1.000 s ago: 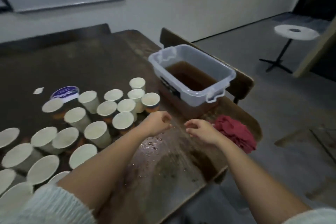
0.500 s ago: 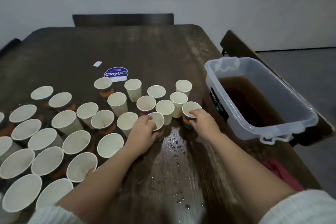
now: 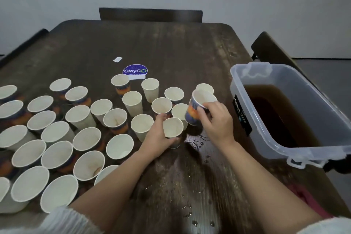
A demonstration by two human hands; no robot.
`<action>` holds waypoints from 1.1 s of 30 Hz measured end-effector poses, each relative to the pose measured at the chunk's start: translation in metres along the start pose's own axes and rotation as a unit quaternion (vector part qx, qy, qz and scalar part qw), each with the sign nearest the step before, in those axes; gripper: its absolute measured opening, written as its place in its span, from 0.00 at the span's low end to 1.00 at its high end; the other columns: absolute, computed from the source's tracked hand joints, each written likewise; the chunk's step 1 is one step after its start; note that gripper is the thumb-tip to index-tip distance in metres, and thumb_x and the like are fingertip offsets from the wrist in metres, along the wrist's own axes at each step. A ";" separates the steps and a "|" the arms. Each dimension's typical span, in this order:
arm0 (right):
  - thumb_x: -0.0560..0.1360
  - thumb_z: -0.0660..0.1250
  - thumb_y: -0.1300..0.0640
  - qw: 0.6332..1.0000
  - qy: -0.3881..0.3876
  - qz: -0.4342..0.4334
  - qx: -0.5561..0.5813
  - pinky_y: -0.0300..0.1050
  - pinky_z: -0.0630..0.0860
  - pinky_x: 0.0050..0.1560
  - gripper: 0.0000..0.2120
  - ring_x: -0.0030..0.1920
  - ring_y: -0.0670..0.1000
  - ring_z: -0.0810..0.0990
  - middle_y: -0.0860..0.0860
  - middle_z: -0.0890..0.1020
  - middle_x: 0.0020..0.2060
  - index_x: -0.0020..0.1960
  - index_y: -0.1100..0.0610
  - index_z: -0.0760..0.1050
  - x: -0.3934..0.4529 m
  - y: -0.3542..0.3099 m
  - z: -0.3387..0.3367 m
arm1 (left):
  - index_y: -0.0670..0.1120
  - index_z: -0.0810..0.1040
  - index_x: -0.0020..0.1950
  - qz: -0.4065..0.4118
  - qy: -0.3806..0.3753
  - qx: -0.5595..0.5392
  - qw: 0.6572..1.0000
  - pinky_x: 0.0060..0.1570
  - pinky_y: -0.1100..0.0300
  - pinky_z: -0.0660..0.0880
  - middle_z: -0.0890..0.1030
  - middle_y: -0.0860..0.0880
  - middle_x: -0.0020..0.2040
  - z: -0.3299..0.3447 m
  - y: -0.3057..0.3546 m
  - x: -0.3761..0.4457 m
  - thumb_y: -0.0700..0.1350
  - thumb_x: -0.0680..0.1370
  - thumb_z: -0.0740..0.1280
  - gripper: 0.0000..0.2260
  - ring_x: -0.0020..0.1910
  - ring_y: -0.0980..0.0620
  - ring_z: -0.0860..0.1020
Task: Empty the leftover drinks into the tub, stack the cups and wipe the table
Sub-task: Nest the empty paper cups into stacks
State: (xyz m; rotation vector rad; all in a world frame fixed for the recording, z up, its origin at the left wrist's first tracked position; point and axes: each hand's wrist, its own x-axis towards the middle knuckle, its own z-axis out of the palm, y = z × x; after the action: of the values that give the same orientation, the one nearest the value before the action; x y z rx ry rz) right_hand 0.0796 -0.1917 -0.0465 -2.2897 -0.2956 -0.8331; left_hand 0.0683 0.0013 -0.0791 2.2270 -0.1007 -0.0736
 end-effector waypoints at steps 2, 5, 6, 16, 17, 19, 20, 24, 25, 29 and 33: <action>0.78 0.63 0.55 0.997 -0.009 -0.029 0.076 0.39 0.67 0.40 0.12 0.38 0.49 0.72 0.53 0.78 0.36 0.44 0.62 0.78 0.001 -0.011 0.007 | 0.47 0.54 0.75 -0.008 -0.009 -0.047 0.999 0.57 0.65 0.66 0.71 0.54 0.60 -0.001 0.003 0.000 0.44 0.67 0.79 0.45 0.59 0.57 0.71; 0.77 0.63 0.56 0.987 -0.061 -0.066 0.131 0.38 0.68 0.43 0.12 0.40 0.48 0.73 0.54 0.79 0.38 0.45 0.64 0.79 -0.011 -0.016 0.024 | 0.49 0.47 0.77 -0.003 -0.001 -0.101 0.995 0.57 0.68 0.69 0.72 0.53 0.60 0.000 0.001 0.001 0.44 0.66 0.80 0.52 0.59 0.56 0.74; 0.77 0.63 0.56 0.985 -0.085 -0.081 0.125 0.39 0.68 0.43 0.12 0.40 0.48 0.72 0.54 0.80 0.38 0.45 0.63 0.79 -0.017 -0.014 0.030 | 0.49 0.46 0.77 -0.002 0.015 -0.117 0.993 0.57 0.66 0.71 0.72 0.53 0.59 0.001 -0.001 0.001 0.47 0.64 0.81 0.54 0.59 0.55 0.75; 0.78 0.47 0.40 0.908 -0.418 -0.007 0.001 0.54 0.71 0.55 0.27 0.47 0.50 0.66 0.51 0.81 0.54 0.60 0.54 0.77 -0.045 -0.001 0.046 | 0.53 0.57 0.75 0.035 -0.020 -0.061 0.997 0.59 0.77 0.61 0.72 0.58 0.65 0.003 -0.010 -0.005 0.44 0.69 0.78 0.41 0.61 0.68 0.71; 0.79 0.49 0.41 0.897 -0.442 -0.004 0.005 0.55 0.71 0.56 0.25 0.49 0.51 0.69 0.50 0.80 0.55 0.59 0.53 0.77 -0.042 -0.001 0.047 | 0.51 0.60 0.75 0.035 -0.021 -0.035 0.999 0.62 0.73 0.60 0.71 0.54 0.68 0.002 -0.011 -0.006 0.45 0.70 0.77 0.38 0.65 0.62 0.70; 0.79 0.54 0.41 0.875 -0.484 0.013 0.022 0.54 0.73 0.54 0.20 0.50 0.53 0.75 0.50 0.81 0.50 0.52 0.52 0.79 -0.031 -0.005 0.046 | 0.47 0.63 0.75 0.022 -0.013 -0.003 1.000 0.63 0.68 0.59 0.70 0.48 0.71 0.002 -0.016 -0.008 0.46 0.71 0.76 0.36 0.69 0.53 0.68; 0.79 0.57 0.40 0.875 -0.482 0.028 0.038 0.52 0.74 0.50 0.17 0.47 0.52 0.76 0.49 0.81 0.43 0.45 0.50 0.79 -0.024 -0.008 0.043 | 0.45 0.64 0.75 0.018 -0.005 -0.002 1.000 0.62 0.69 0.58 0.70 0.46 0.70 0.004 -0.017 -0.008 0.45 0.71 0.76 0.36 0.69 0.51 0.68; 0.81 0.61 0.50 0.955 -0.286 0.053 0.052 0.47 0.65 0.43 0.16 0.42 0.52 0.72 0.49 0.76 0.35 0.38 0.54 0.77 0.012 -0.019 0.041 | 0.42 0.66 0.73 0.002 0.032 0.003 0.999 0.59 0.70 0.58 0.72 0.45 0.66 0.008 -0.016 -0.012 0.46 0.68 0.78 0.37 0.66 0.50 0.69; 0.81 0.61 0.50 0.966 -0.251 0.045 0.030 0.48 0.66 0.47 0.17 0.45 0.54 0.73 0.51 0.80 0.40 0.42 0.58 0.80 0.021 -0.018 0.046 | 0.42 0.66 0.73 -0.002 0.041 0.001 0.999 0.60 0.71 0.58 0.71 0.45 0.67 0.009 -0.015 -0.012 0.47 0.68 0.78 0.38 0.66 0.51 0.68; 0.78 0.48 0.41 0.934 -0.354 -0.026 -0.052 0.54 0.66 0.64 0.29 0.62 0.58 0.72 0.50 0.81 0.59 0.55 0.57 0.83 0.048 -0.017 0.075 | 0.44 0.63 0.74 -0.020 0.055 -0.013 0.998 0.60 0.71 0.57 0.69 0.47 0.67 0.009 -0.015 -0.013 0.47 0.68 0.78 0.39 0.66 0.54 0.66; 0.83 0.48 0.46 0.869 -0.483 -0.027 -0.102 0.54 0.47 0.74 0.24 0.77 0.52 0.53 0.50 0.70 0.72 0.69 0.54 0.73 0.057 -0.022 0.088 | 0.46 0.63 0.74 -0.039 0.058 -0.045 0.997 0.67 0.60 0.65 0.71 0.50 0.67 0.009 -0.015 -0.014 0.49 0.66 0.80 0.41 0.66 0.53 0.69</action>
State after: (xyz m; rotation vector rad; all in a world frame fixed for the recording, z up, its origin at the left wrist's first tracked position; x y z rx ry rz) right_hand 0.1571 -0.1171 -0.0486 -2.7433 -0.7303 0.3634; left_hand 0.0543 0.0045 -0.0967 2.1395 0.0524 0.0073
